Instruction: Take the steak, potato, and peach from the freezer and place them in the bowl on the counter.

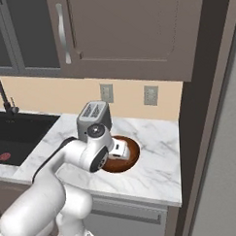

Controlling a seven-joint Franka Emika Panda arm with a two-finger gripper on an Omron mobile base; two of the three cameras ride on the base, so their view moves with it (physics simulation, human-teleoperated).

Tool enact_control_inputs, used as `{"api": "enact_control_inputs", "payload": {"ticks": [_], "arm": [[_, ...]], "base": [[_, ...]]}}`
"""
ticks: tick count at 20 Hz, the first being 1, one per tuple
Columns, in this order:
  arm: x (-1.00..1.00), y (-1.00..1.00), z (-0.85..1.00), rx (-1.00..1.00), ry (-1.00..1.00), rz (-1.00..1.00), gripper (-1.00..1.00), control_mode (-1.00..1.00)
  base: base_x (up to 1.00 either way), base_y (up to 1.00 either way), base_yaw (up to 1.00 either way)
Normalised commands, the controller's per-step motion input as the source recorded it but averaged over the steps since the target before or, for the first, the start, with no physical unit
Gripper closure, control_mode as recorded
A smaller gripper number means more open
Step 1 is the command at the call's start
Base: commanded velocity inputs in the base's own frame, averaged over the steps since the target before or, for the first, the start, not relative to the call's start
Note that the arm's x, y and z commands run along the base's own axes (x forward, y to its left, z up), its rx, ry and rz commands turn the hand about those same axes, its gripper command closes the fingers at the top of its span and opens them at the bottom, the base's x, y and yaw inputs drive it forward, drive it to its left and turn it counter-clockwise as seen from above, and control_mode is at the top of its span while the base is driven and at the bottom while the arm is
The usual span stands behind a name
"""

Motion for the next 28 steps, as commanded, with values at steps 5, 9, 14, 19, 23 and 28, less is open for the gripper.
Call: {"api": "enact_control_inputs", "payload": {"ticks": [5,9,14,19,23,28], "arm": [[0.19,0.0,-0.17,0.0,0.02,0.0,1.0,-1.0],[0.09,0.0,-0.25,0.0,0.0,0.0,1.0,-1.0],[0.06,0.0,-0.23,0.0,0.0,0.0,1.0,-1.0],[0.04,0.0,-0.2,0.0,0.0,0.0,1.0,-1.0],[0.05,0.0,-0.12,0.0,0.0,0.0,-1.0,-1.0],[0.11,0.0,-0.03,0.0,0.0,0.0,-1.0,-1.0]], "base": [[0.0,0.0,0.0],[0.0,0.0,0.0],[0.0,0.0,0.0],[0.0,0.0,0.0],[0.0,0.0,0.0],[0.0,0.0,0.0]]}}
